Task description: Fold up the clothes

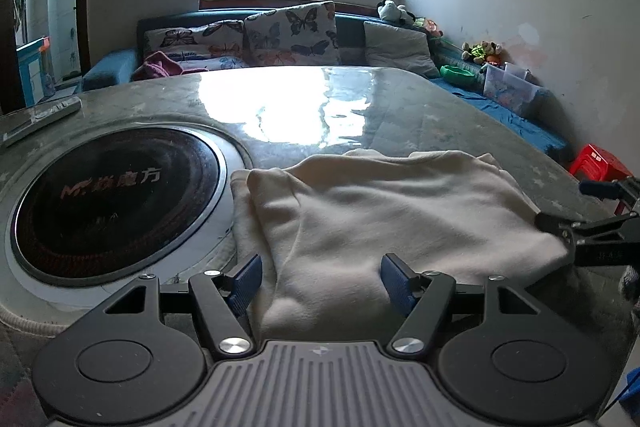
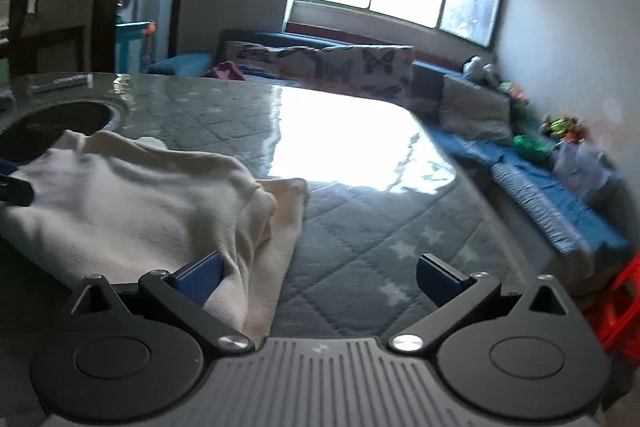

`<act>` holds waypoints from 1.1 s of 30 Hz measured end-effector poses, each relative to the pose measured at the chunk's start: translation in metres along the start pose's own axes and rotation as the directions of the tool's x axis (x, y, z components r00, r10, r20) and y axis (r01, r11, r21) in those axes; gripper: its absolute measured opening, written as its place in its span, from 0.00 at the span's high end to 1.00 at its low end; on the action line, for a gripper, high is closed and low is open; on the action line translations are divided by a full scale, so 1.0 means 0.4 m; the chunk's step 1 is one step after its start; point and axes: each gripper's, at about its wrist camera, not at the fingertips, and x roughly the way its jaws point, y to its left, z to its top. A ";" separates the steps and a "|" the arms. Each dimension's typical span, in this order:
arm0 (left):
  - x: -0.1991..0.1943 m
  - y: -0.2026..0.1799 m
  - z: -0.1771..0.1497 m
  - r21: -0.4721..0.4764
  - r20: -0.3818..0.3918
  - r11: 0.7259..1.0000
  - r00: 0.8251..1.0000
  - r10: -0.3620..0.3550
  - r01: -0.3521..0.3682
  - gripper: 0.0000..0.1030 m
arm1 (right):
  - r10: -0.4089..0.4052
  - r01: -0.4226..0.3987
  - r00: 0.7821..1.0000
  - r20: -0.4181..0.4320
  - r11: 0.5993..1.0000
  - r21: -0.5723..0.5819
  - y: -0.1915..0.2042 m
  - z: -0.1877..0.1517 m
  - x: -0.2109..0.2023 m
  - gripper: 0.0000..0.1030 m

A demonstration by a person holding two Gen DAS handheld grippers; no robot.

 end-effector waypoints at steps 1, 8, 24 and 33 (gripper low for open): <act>-0.001 -0.001 0.000 0.005 0.001 1.000 1.000 0.002 -0.002 0.33 | 0.005 -0.005 1.000 0.003 1.000 -0.011 0.004 0.005 -0.003 0.00; -0.014 -0.007 0.025 0.011 0.030 1.000 0.999 0.019 -0.019 0.33 | 0.006 -0.004 0.999 0.036 0.999 -0.053 0.018 0.053 0.010 0.00; 0.043 0.003 0.086 0.046 0.027 0.997 0.998 0.058 -0.060 0.33 | -0.003 0.006 0.999 0.033 0.995 -0.098 0.032 0.111 0.085 0.00; 0.126 0.055 0.123 -0.002 -0.009 0.992 0.992 0.126 -0.126 0.40 | -0.037 0.033 0.999 -0.026 0.991 -0.130 0.041 0.109 0.153 0.00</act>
